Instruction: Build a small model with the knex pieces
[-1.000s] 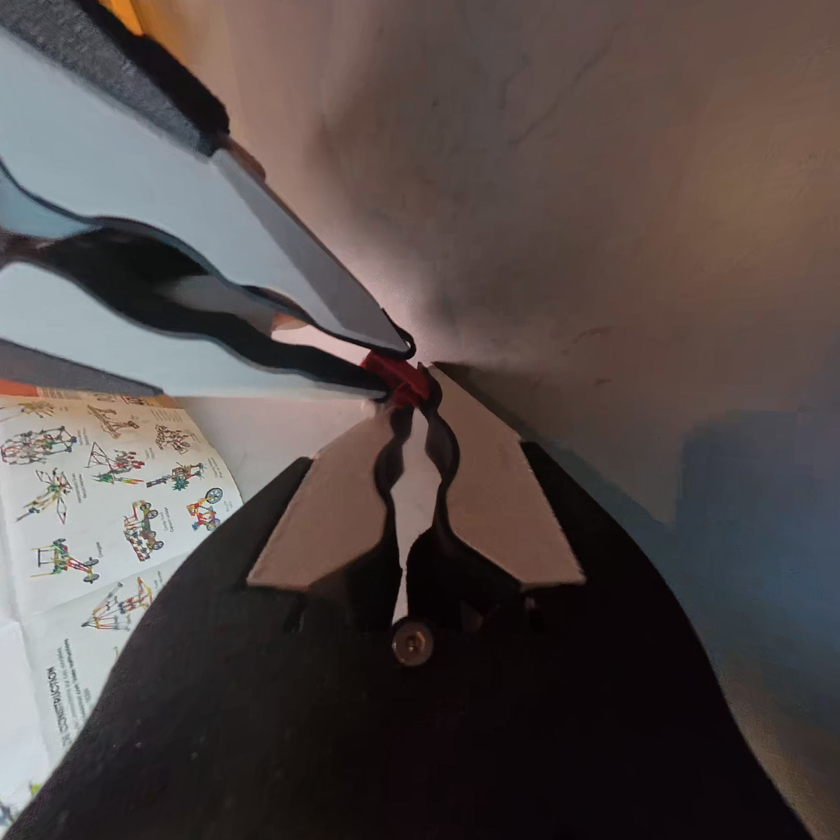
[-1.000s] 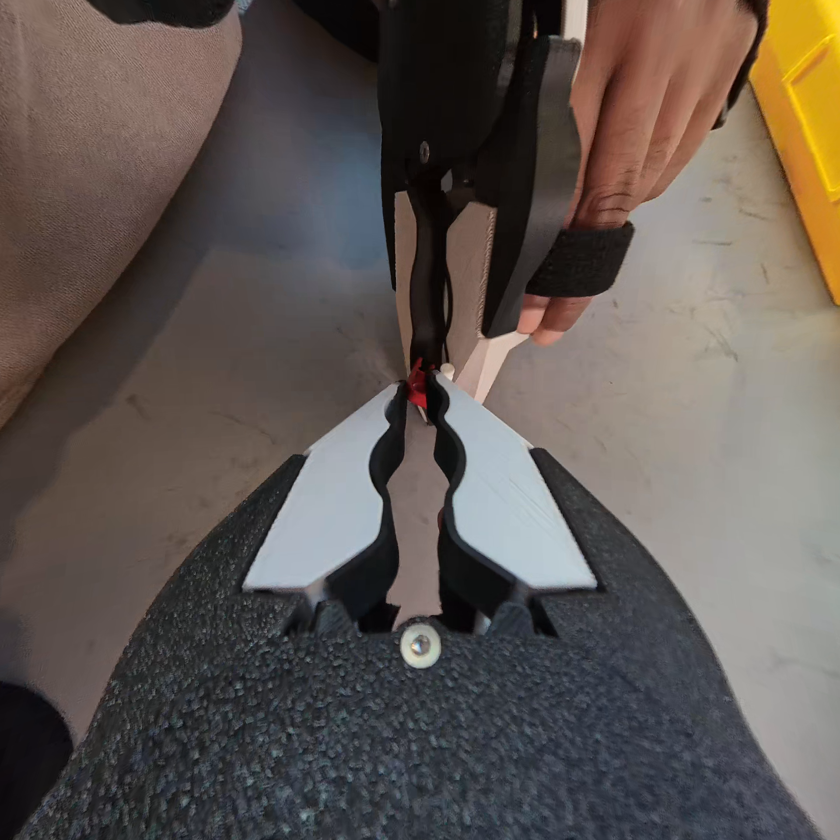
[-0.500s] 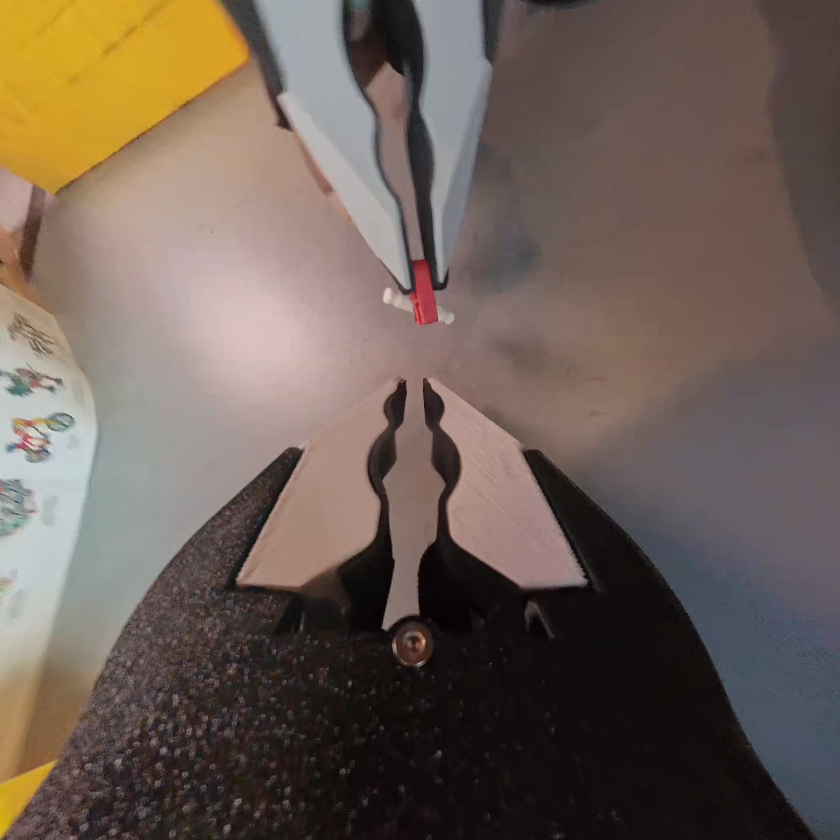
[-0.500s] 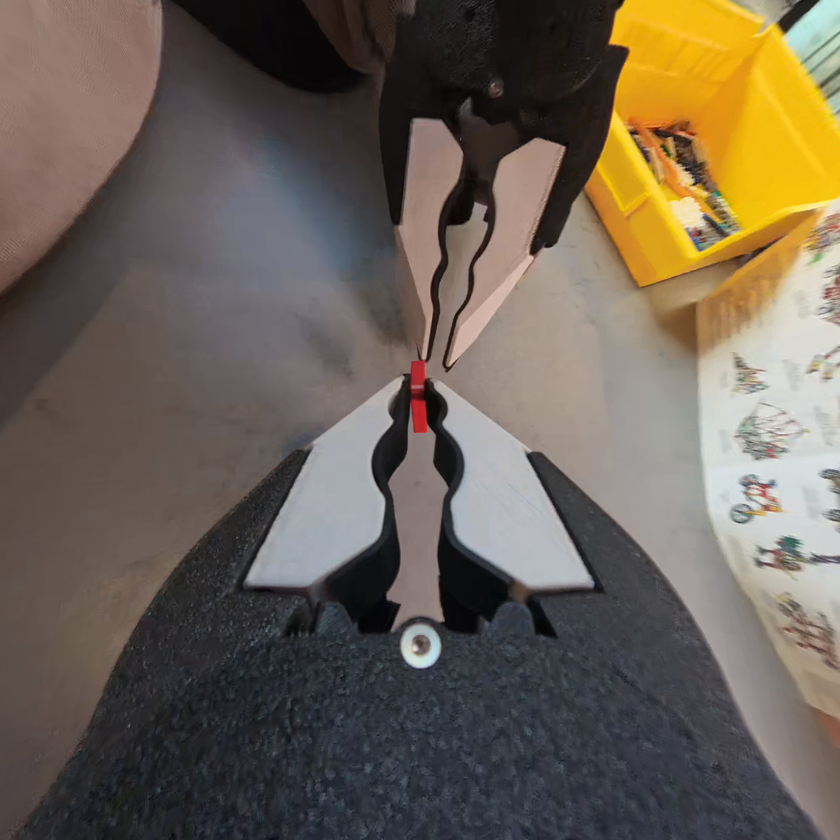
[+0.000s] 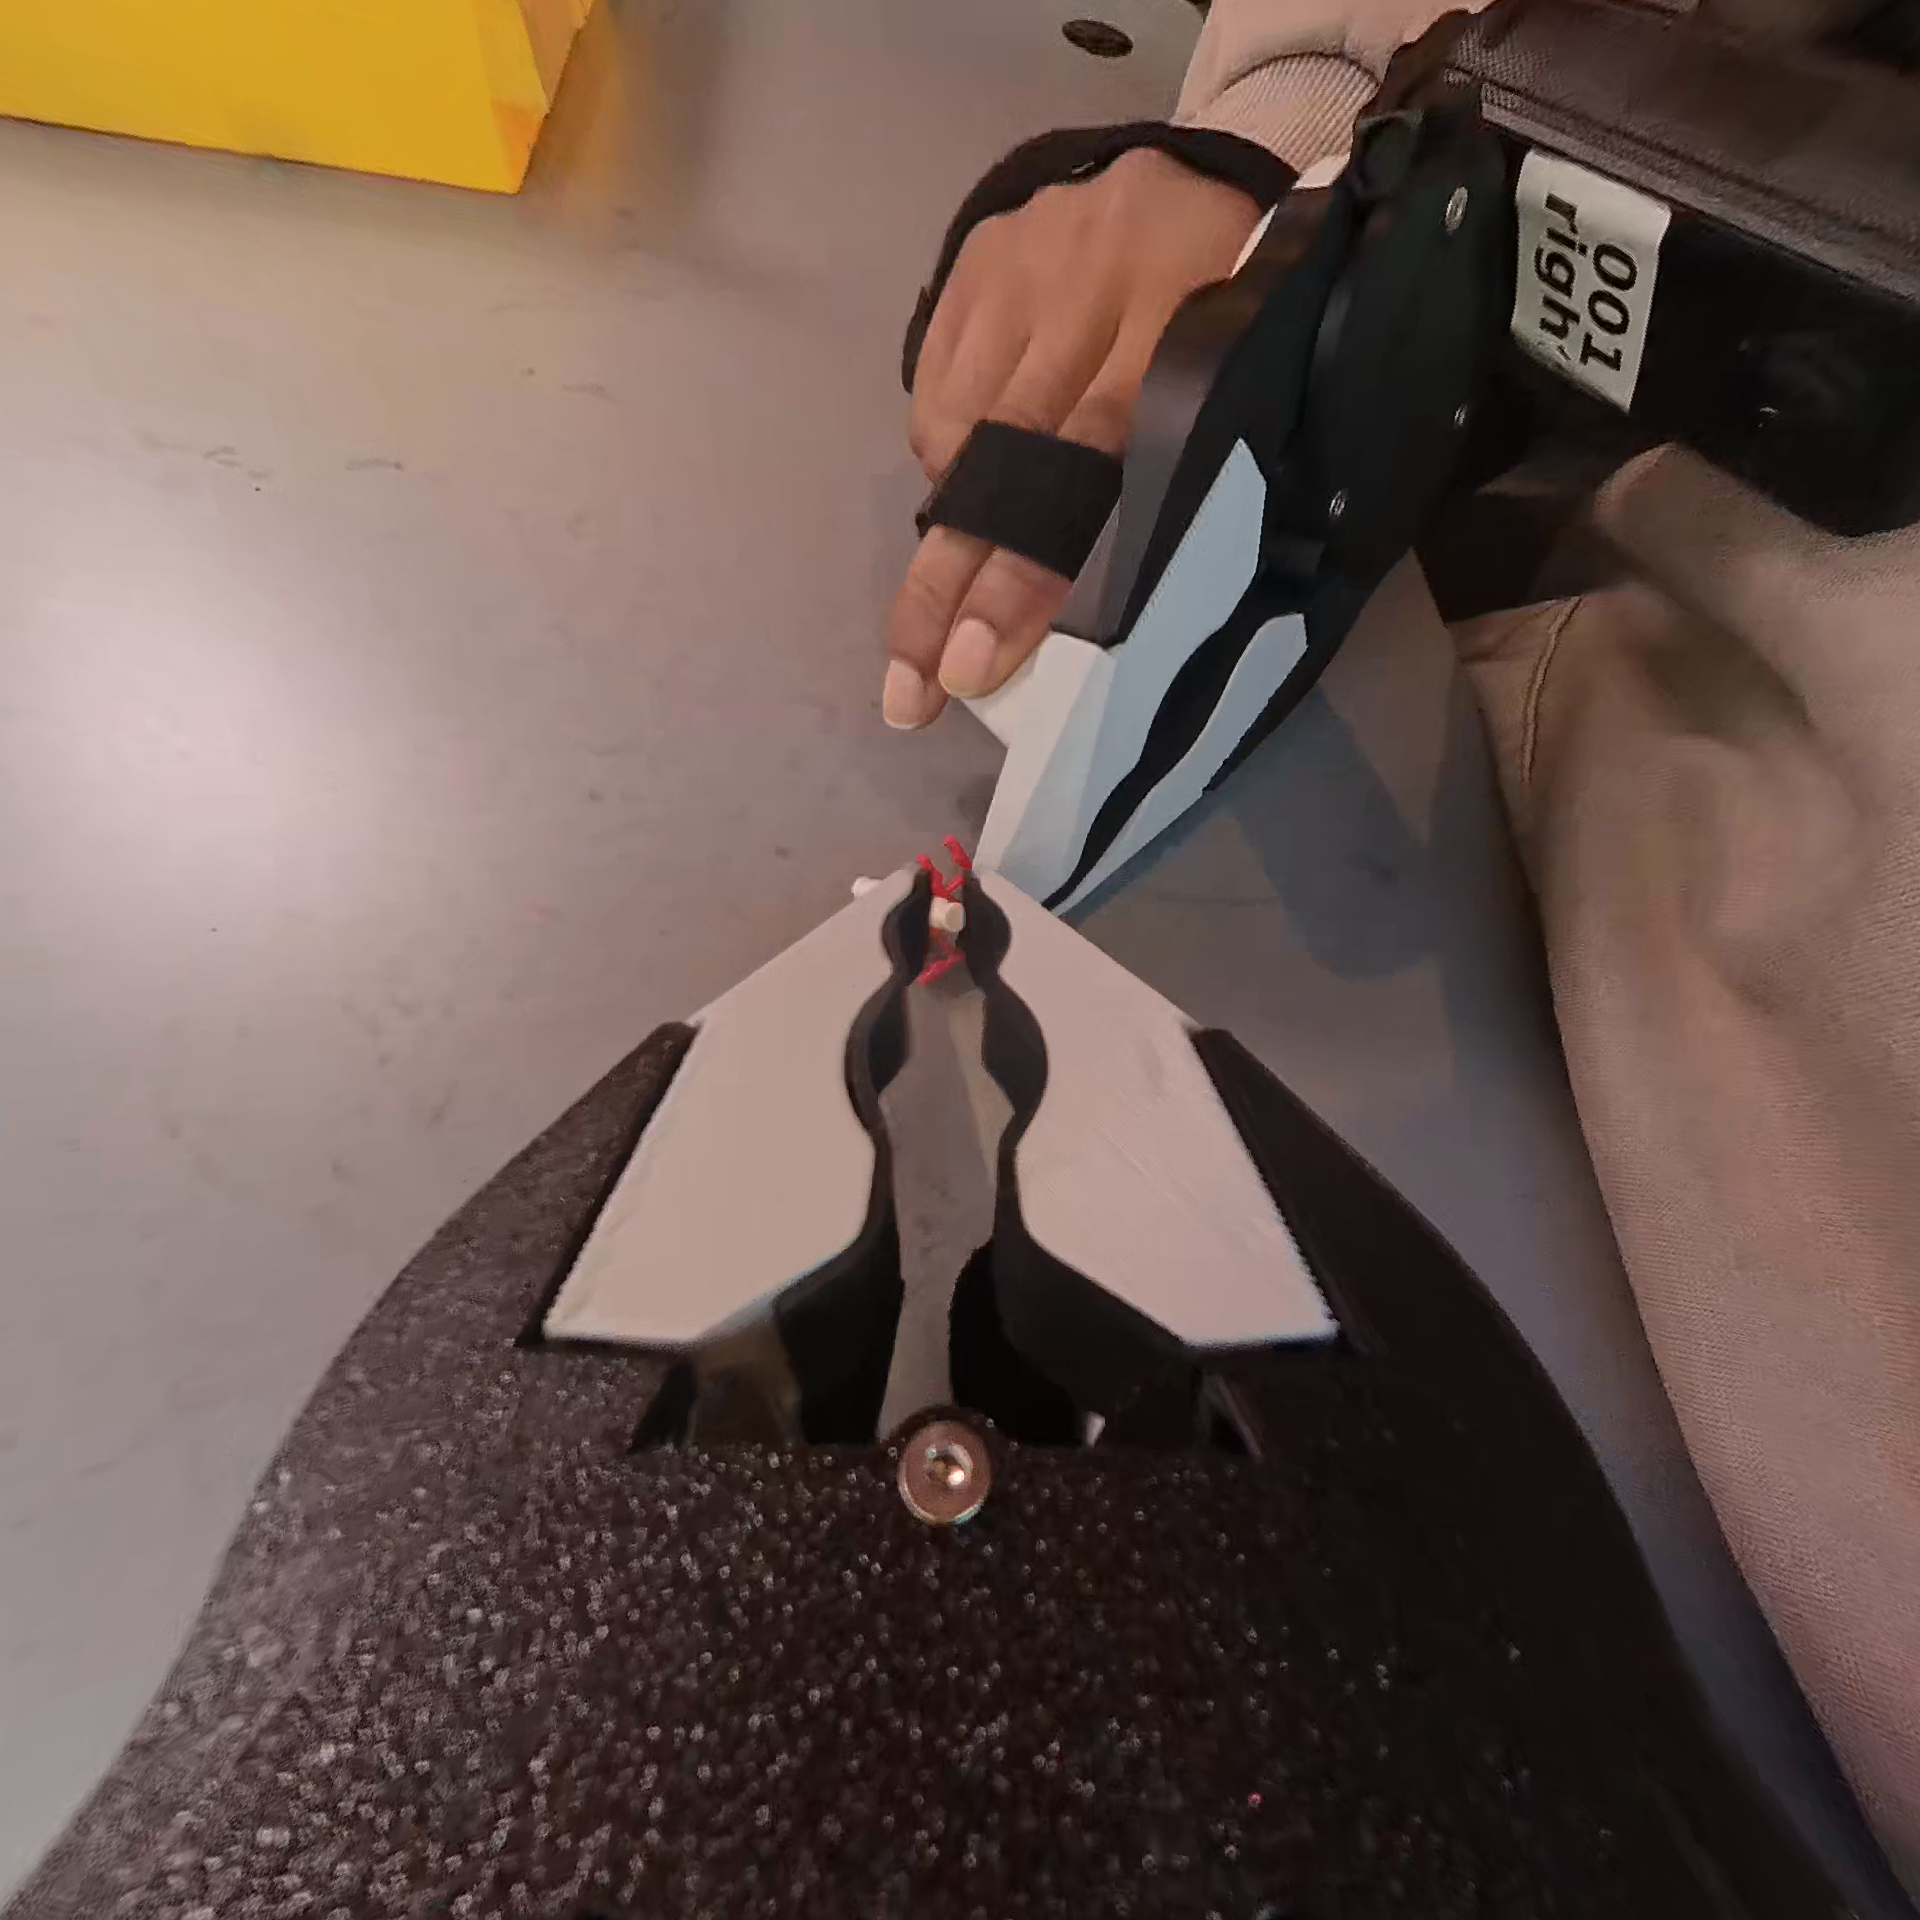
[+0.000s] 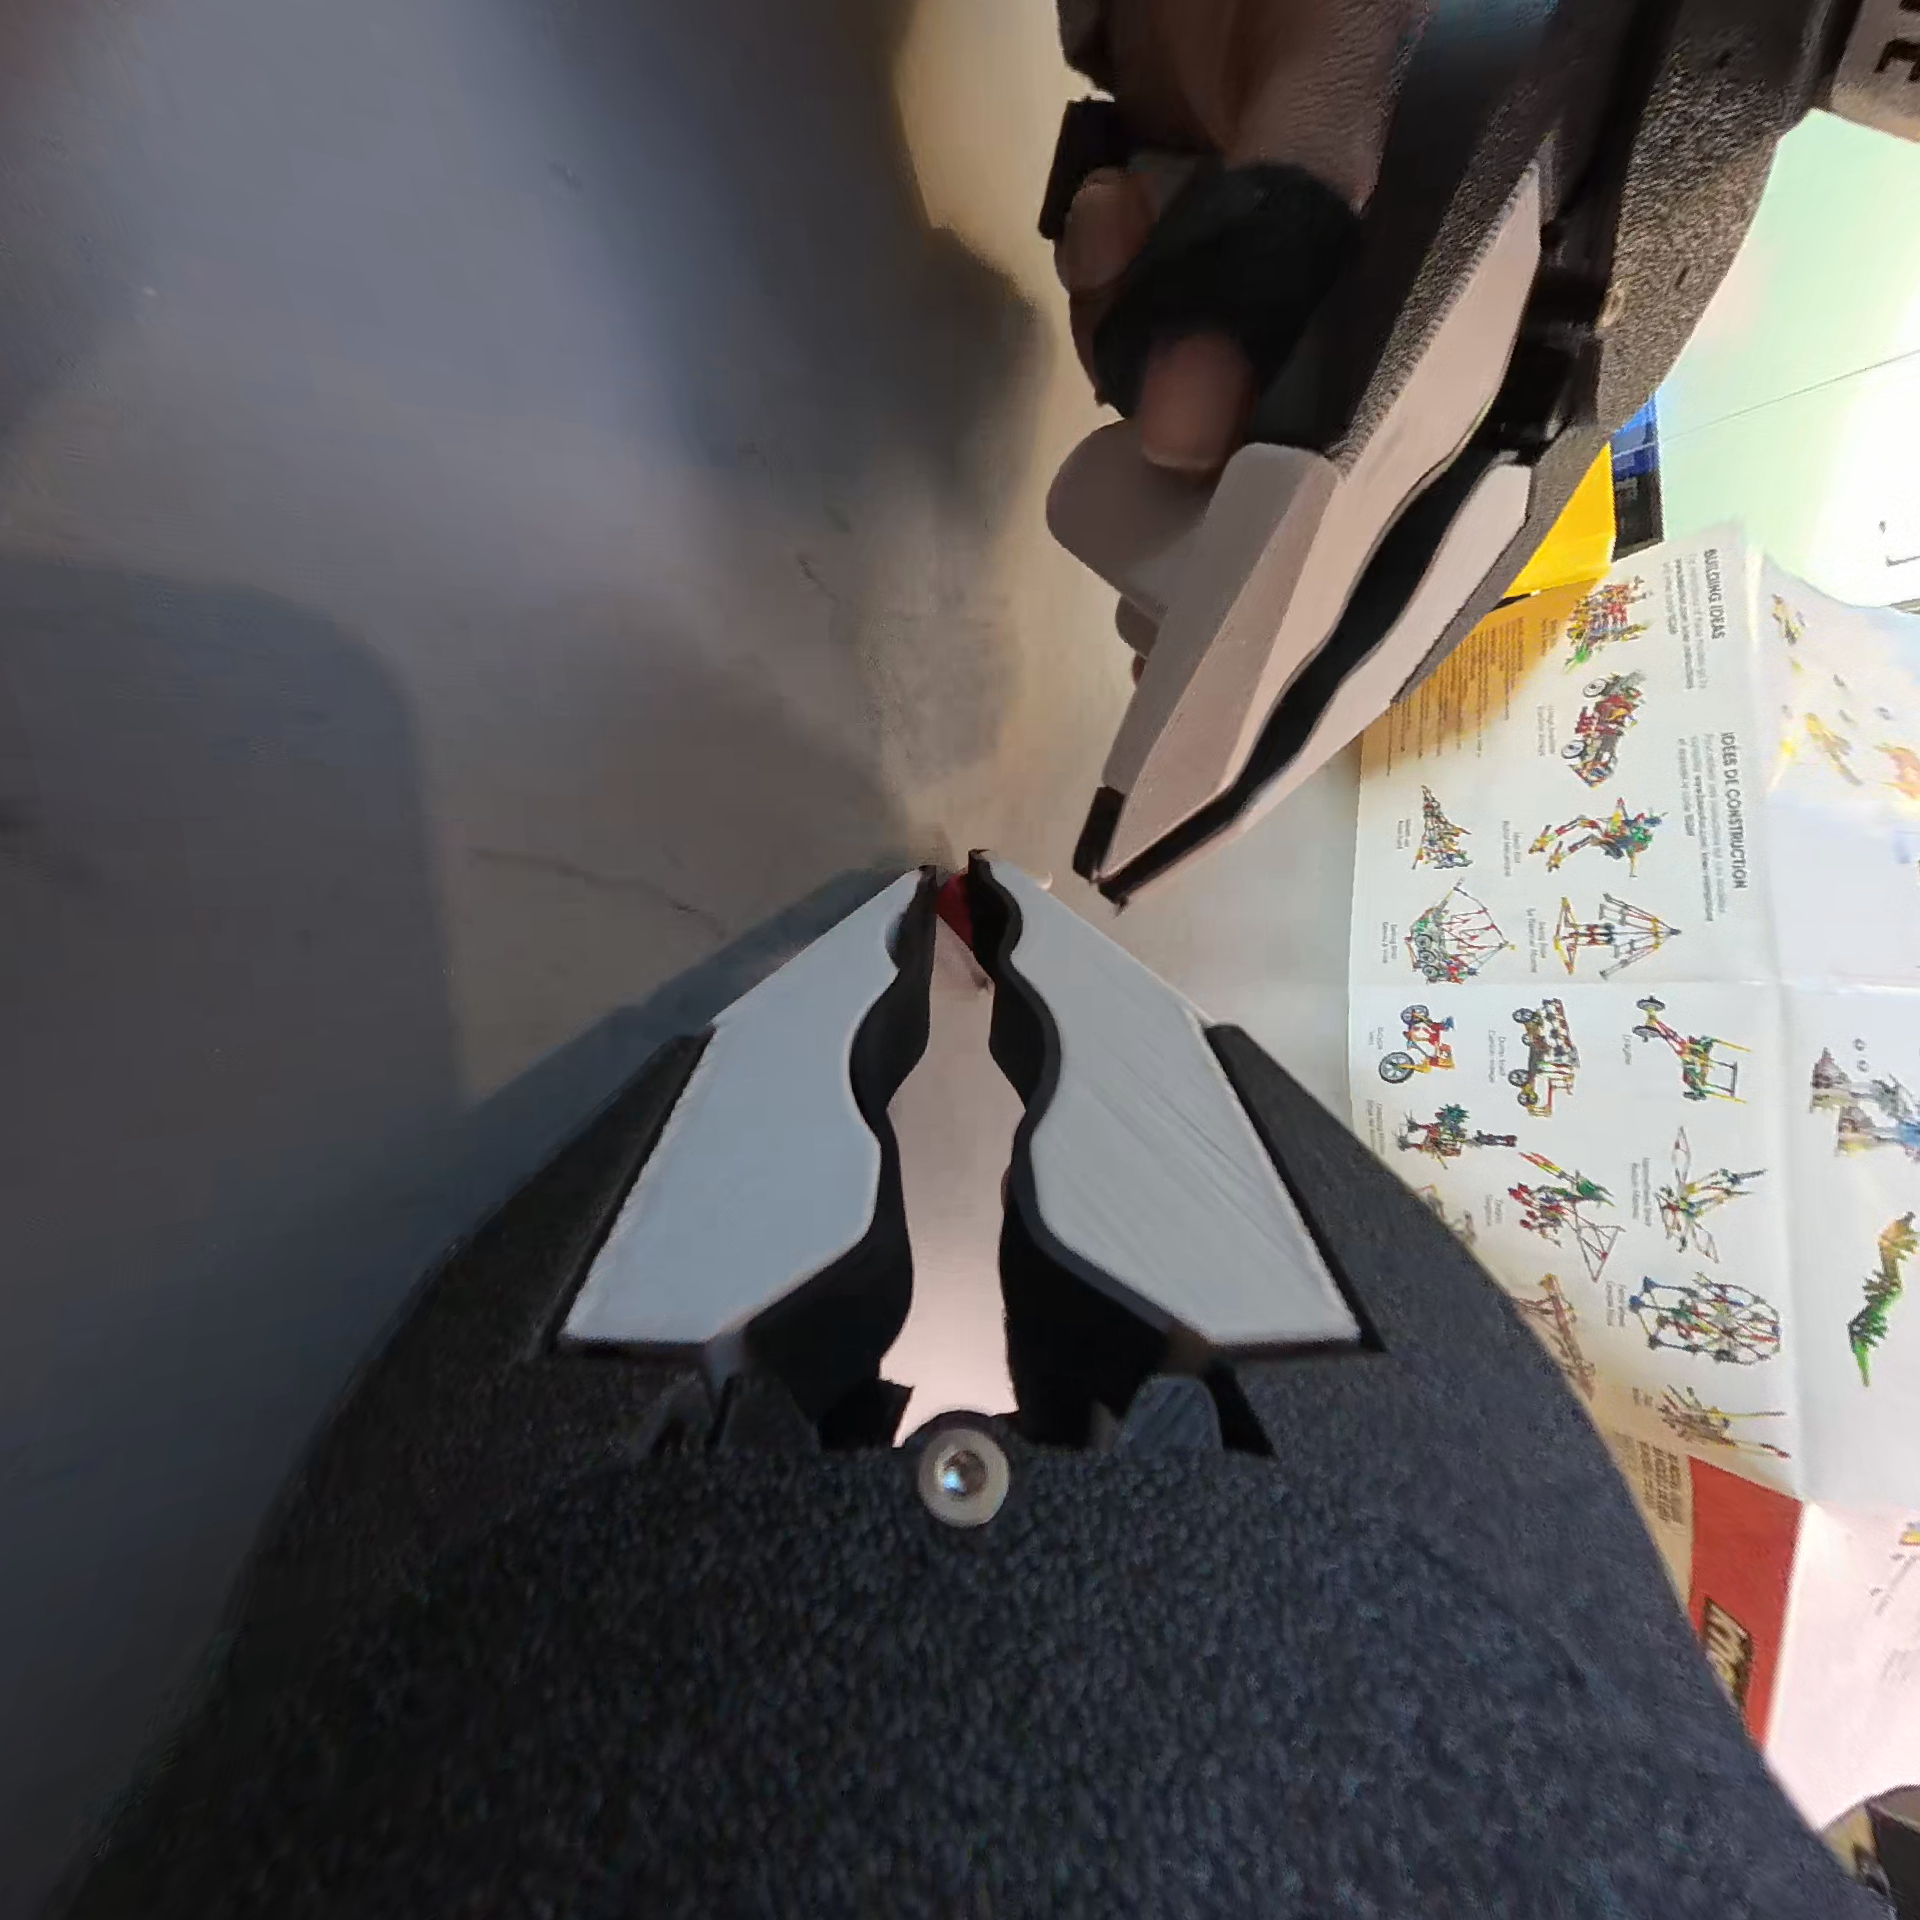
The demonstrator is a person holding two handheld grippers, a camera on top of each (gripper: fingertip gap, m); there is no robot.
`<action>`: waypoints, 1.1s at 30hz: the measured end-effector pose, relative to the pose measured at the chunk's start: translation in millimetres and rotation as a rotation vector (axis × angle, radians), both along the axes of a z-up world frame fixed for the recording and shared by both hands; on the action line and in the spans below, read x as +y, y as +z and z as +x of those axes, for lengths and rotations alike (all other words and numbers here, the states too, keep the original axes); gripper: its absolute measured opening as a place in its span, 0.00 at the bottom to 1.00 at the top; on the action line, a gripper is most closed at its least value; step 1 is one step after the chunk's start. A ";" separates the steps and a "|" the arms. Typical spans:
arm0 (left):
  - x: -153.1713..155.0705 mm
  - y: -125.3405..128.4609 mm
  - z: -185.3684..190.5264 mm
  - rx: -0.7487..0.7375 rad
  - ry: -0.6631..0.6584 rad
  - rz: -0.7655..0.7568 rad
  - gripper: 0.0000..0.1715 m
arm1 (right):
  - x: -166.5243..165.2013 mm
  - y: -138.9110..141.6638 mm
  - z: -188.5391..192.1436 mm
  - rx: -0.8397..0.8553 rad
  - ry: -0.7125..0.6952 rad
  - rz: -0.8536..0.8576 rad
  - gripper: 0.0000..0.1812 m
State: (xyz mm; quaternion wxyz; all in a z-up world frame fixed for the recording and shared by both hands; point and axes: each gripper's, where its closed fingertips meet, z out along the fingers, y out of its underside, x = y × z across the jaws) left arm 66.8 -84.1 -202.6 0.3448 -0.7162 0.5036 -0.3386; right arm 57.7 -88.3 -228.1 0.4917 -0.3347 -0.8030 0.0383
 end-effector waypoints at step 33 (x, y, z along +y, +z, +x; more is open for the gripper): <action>-1.1 -17.8 12.8 0.124 -0.061 0.008 0.16 | 3.5 8.8 41.4 -0.021 -0.170 -0.608 0.26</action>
